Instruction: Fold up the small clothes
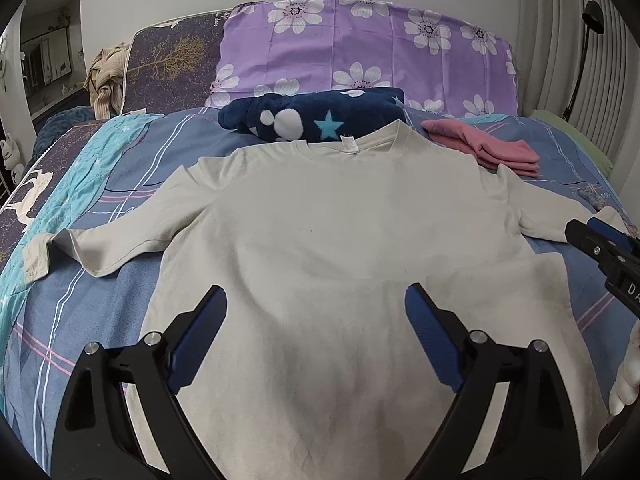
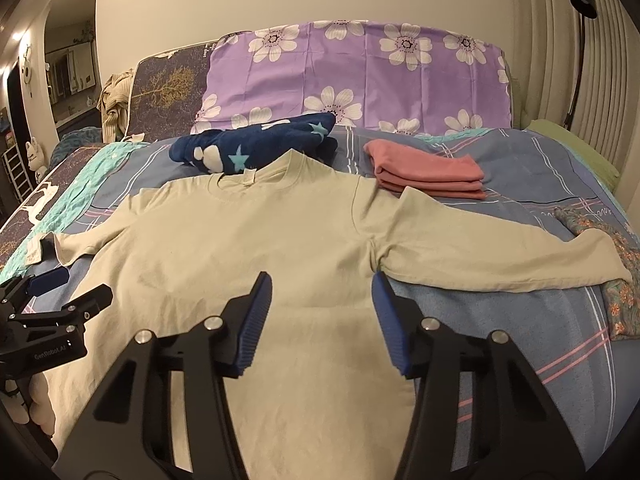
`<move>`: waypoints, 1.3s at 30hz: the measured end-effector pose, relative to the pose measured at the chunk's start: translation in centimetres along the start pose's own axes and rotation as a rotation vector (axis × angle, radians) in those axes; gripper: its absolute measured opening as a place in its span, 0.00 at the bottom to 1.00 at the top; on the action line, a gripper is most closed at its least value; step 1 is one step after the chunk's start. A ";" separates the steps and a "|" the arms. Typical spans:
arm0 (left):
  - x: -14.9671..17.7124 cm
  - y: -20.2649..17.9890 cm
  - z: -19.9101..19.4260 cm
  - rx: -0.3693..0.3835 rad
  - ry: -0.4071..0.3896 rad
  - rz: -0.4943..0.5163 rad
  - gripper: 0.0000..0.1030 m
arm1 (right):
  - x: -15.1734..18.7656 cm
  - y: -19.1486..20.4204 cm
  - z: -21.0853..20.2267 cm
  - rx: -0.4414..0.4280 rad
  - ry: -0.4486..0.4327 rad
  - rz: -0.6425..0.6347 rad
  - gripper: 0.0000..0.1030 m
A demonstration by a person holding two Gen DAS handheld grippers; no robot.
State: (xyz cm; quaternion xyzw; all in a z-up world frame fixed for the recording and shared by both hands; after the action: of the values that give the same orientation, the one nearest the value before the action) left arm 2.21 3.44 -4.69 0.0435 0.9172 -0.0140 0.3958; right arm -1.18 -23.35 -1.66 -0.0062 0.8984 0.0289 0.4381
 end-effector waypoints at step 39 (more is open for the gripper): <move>3.3 32.6 5.2 -0.030 -0.027 -1.048 0.62 | 1.5 -1.6 3.2 0.031 0.138 0.028 0.62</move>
State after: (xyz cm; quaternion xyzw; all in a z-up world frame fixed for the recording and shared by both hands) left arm 6.69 35.86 -10.41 -0.4272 0.8108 -0.1975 0.3479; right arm 0.50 -24.78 -4.88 0.0110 0.9269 0.0208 0.3746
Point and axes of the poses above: each gripper's, at about its wrist camera, not at the fingertips, and z roughly the way its jaws point, y to its left, x to its underside, the point moved 1 cm from there along z, roughly the way its jaws point, and after that the axes turned 1 degree about z, right-handed, at the moved point
